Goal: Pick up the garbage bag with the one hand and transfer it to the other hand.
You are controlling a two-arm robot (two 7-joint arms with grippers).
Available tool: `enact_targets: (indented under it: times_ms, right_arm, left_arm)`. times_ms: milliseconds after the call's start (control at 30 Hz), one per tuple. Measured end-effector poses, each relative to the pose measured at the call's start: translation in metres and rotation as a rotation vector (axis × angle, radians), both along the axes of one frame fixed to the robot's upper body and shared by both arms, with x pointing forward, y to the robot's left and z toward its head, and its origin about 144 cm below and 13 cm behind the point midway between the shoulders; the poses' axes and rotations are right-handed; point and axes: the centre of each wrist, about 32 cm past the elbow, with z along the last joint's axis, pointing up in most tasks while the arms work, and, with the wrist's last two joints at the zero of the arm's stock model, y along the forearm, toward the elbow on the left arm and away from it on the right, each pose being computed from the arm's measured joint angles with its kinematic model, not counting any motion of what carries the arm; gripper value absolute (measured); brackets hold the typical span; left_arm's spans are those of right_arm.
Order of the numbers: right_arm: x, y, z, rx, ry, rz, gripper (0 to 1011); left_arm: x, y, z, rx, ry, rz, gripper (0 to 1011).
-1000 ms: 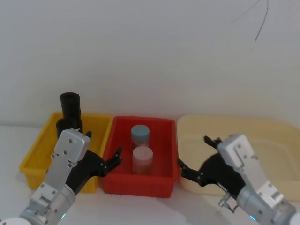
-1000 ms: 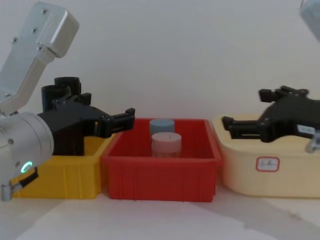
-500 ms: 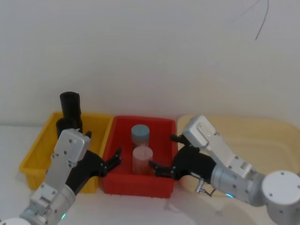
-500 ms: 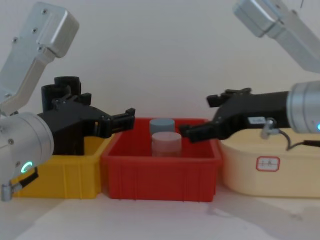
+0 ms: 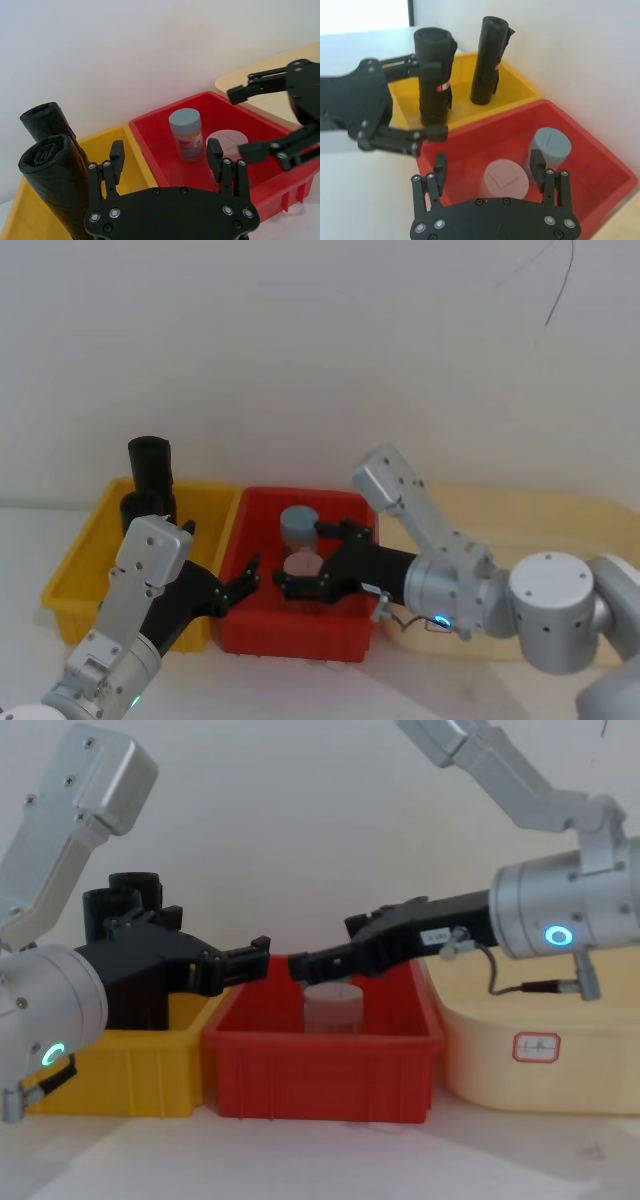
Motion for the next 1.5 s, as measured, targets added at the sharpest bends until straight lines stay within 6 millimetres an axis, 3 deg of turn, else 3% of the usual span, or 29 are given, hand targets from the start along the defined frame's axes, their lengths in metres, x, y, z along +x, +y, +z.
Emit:
enact_targets:
  times_ms: [700,1500]
  right_arm:
    - [0.017,0.010,0.003,0.047,0.056,-0.045,1001]
    - [0.026,0.005,-0.017,-0.002,0.114,-0.063,1001]
  left_arm:
    - [0.000,0.000,0.000,0.000,0.000,0.000,1001]
    - [0.000,0.000,0.000,0.000,0.000,0.000,1001]
